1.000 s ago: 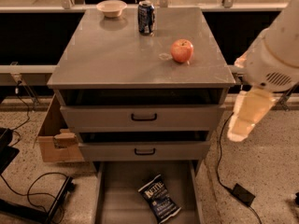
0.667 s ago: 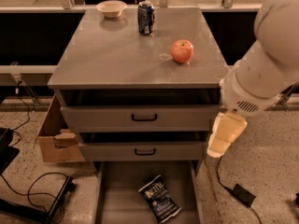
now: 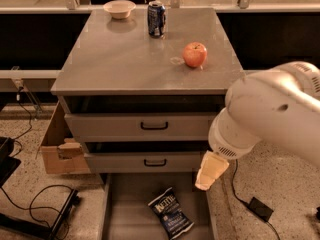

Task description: Pick blue chip bag from bottom drawer and place on counter

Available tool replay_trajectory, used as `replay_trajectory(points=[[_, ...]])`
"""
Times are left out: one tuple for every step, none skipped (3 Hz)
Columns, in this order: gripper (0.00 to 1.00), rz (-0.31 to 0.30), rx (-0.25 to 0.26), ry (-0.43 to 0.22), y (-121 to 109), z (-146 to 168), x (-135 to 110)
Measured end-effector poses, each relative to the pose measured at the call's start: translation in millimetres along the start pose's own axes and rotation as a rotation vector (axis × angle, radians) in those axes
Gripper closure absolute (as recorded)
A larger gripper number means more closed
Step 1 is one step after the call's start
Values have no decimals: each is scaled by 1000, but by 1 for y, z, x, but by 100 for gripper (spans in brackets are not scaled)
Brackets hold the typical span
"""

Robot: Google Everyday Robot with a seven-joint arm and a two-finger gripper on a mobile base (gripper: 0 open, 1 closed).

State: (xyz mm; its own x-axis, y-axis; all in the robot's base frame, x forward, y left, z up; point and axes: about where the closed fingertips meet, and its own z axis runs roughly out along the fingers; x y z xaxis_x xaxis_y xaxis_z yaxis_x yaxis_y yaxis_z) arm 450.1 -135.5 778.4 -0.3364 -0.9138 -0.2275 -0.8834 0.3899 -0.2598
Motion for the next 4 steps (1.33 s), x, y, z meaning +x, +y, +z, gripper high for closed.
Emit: replay_trajectory(points=[[0, 36, 29, 26, 10, 35, -2], [0, 83, 42, 32, 10, 36, 0], [0, 77, 45, 28, 11, 35, -1], [0, 88, 31, 27, 29, 62, -4]])
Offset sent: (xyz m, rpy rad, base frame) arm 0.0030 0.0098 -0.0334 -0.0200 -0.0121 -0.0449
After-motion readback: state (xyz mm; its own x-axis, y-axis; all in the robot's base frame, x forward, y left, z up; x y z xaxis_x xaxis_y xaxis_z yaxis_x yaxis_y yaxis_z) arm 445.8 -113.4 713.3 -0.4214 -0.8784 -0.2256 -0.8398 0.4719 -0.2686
